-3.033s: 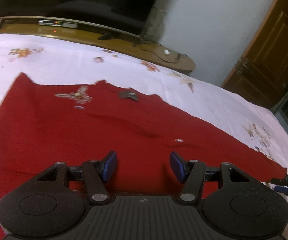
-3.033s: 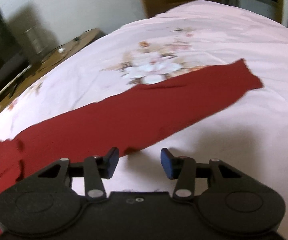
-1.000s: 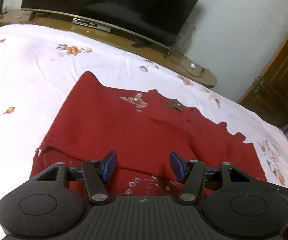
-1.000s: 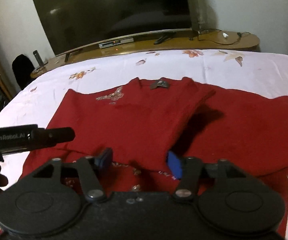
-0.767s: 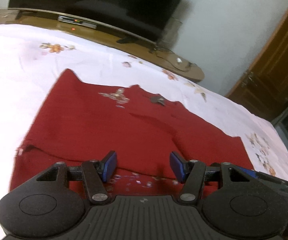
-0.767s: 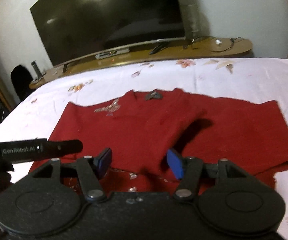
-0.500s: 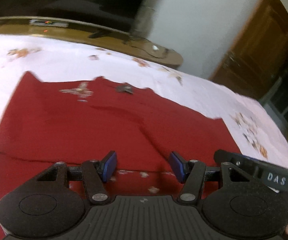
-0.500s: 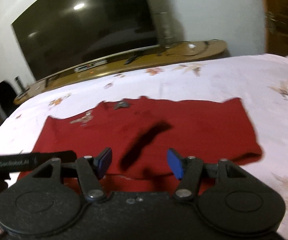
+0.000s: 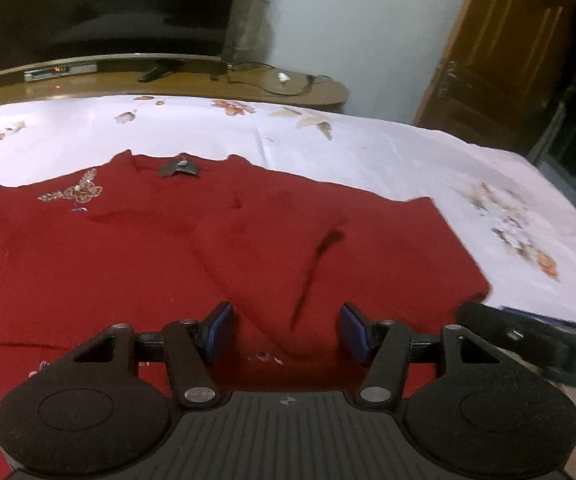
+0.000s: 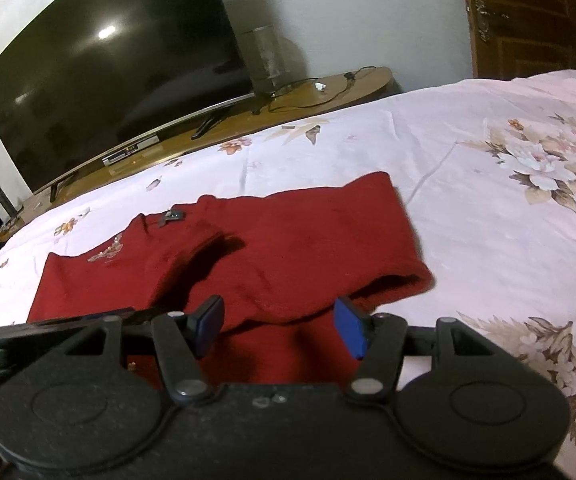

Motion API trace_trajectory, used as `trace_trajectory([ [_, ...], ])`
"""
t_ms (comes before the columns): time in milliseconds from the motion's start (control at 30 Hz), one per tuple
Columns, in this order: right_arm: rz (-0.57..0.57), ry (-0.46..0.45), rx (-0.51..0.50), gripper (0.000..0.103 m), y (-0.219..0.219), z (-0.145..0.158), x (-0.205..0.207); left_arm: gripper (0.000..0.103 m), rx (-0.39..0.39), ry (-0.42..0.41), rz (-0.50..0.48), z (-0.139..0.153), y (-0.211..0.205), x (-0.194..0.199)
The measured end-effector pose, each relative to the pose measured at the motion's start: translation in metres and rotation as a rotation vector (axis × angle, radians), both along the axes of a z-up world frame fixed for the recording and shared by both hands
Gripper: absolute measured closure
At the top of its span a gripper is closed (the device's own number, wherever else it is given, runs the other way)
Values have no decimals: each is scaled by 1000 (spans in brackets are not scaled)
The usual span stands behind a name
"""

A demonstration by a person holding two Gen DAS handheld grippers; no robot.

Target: Fold small clothes

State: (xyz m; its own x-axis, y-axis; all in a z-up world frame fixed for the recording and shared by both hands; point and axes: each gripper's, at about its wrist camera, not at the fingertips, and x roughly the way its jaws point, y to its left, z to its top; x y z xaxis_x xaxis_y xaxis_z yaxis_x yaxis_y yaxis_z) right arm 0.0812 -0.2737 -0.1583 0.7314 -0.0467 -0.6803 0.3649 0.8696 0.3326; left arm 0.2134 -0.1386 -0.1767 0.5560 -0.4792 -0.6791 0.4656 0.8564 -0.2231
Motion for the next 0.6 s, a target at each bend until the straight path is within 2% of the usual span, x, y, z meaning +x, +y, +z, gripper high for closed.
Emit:
trace_trajectory([
  [100,-4,-2,11,43,-5,-2,-3,46,-13,-38,53,-2,2,6],
  [167,-10,-1,19,43,-8,-3,-5,46,-48,-49,99,-1,10,10],
  [233,-14,-2,25,43,-10,-5,-5,83,-87,-45,123,-1,18,14],
  [367,-13,-8,30,43,-12,-5,-1,95,-136,-81,179,6,38,19],
  [400,-11,-10,30,43,-11,-5,0,103,-152,-93,192,8,44,19],
  [533,4,-21,23,43,-7,-3,7,103,-191,-127,221,16,68,23],
  [600,14,-22,25,43,-4,-2,11,103,-210,-110,221,15,79,25],
])
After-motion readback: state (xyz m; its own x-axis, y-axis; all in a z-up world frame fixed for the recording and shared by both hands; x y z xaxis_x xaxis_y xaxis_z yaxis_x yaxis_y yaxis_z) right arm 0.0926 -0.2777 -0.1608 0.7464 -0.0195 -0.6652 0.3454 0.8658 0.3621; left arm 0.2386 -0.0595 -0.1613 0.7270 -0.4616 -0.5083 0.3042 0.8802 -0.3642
